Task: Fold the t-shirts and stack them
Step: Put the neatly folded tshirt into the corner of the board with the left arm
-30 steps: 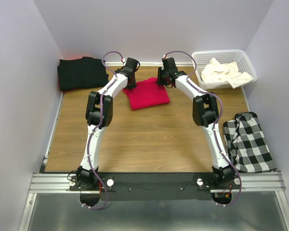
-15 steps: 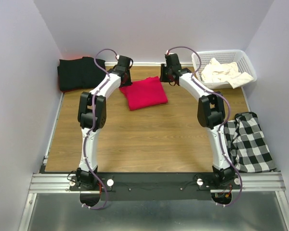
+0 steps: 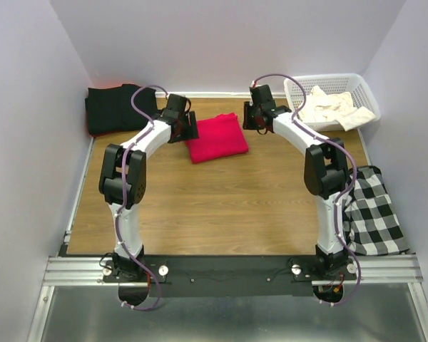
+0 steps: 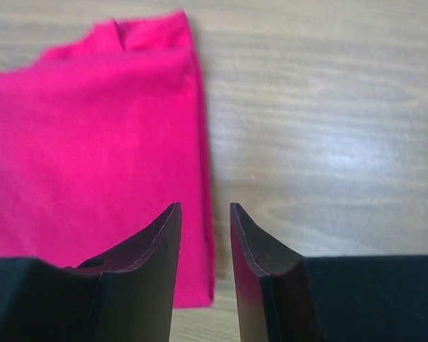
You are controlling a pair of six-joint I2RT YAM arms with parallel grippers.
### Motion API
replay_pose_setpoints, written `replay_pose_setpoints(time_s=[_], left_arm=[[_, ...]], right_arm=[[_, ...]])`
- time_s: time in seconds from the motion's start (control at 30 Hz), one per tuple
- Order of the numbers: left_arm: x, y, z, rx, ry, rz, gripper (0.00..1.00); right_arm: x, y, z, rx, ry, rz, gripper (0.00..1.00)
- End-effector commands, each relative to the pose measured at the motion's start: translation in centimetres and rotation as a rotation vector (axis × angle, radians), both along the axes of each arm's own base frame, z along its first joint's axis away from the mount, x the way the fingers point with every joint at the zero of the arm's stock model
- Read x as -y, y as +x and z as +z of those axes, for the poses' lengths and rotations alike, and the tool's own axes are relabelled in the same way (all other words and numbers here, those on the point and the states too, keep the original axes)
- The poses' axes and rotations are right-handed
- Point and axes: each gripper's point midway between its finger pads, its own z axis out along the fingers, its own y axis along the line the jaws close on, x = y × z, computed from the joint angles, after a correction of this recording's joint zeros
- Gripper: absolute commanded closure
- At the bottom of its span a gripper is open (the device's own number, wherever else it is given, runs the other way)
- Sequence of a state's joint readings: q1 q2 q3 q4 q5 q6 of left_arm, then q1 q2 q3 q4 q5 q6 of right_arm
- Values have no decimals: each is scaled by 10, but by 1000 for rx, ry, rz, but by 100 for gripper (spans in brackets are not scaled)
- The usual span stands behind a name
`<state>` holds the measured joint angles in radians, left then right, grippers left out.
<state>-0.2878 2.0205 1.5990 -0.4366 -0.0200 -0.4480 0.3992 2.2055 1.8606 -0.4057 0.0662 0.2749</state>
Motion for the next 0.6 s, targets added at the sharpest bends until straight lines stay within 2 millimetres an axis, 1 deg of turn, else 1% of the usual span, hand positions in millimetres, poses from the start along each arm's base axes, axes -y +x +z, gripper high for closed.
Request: replay_pose_setpoints(time_s=[0.0,0.03,0.1,0.2,0.23,0.27,0.33,0.37,0.43,0.47,0.53,0.57], left_arm=[[-2,-11,16,44,-89,34,21],[-1,-14,10,34,-104,31,21],[1,-15,3,18,-130,32,21],[9,-19,-14,-21,-176,13,21],[13,-18,-16,-20,-209,1,21],[15,-17,-23,-33,-220,1,21],[22,-15,-27,-36,-253,-14,21],[20,-14,-35,-56,-260,1,21],[22,-11,-39,-67,-270,3,21],[22,-11,-47,-83,-271,11,22],[22,-10,-52,-96,-270,20,23],[22,-12,-60,-115,-269,25,24]], right_arm=[[12,-18,6,-4,-40,-6,58],[13,-20,8,-4,-40,-8,58],[15,-26,2,-21,-43,-12,58],[17,-29,1,-27,-42,-18,58],[16,-29,0,-29,-41,-15,58],[16,-30,1,-30,-40,-14,58],[17,-31,-1,-34,-42,-15,58],[18,-31,-1,-34,-41,-18,58],[18,-32,-2,-37,-41,-19,58],[17,-32,-2,-38,-39,-17,58],[17,-32,-3,-39,-40,-19,58],[17,-32,-3,-40,-37,-20,58]])
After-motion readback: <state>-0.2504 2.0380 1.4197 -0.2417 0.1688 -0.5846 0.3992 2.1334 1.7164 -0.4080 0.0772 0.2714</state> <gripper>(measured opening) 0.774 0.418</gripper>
